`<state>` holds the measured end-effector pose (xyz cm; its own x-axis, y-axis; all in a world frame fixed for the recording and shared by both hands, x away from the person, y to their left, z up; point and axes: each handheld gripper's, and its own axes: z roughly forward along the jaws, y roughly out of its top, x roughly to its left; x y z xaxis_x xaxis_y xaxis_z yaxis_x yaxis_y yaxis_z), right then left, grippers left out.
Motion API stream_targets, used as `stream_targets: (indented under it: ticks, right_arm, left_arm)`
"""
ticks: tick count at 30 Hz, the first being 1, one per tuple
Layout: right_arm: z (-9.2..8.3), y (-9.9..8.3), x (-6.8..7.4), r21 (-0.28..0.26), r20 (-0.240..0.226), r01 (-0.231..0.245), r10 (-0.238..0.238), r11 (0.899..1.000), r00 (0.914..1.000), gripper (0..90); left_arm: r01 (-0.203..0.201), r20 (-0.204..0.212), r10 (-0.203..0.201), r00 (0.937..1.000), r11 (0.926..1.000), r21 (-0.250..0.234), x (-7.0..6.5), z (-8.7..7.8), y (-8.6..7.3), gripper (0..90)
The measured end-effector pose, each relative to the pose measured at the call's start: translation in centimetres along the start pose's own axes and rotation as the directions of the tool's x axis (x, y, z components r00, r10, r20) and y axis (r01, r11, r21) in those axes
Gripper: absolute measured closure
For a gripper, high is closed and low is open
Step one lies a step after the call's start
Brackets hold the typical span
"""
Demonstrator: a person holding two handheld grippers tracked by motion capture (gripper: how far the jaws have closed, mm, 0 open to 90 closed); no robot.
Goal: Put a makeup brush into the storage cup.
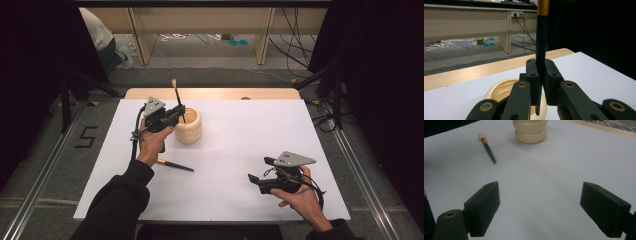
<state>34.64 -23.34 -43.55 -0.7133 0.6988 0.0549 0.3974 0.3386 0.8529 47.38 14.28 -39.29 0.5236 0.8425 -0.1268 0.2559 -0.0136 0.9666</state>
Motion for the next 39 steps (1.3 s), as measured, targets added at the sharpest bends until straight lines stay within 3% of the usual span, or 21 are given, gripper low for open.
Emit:
stream_targets:
  ticks: [10,24,39]
  right_arm:
    - [0.0,0.0,0.0,-0.002,0.000,0.006,-0.006,1.000,1.0000,16.9]
    - [0.1,-0.1,0.0,0.009,-0.006,0.011,-0.011,1.000,0.9999,17.5]
    - [0.3,-0.1,0.0,0.003,-0.019,0.008,-0.008,1.000,0.9998,17.8]
  left_arm:
    - [-0.003,-0.034,0.003,0.9994,1.0000,0.001,0.5,1.5,0.2,83.4]
    - [-0.005,-0.042,0.006,0.9991,0.9995,0.032,0.7,3.6,-1.1,83.1]
    - [0.005,-0.055,-0.002,0.9985,0.9981,0.061,1.3,3.9,-2.4,82.8]
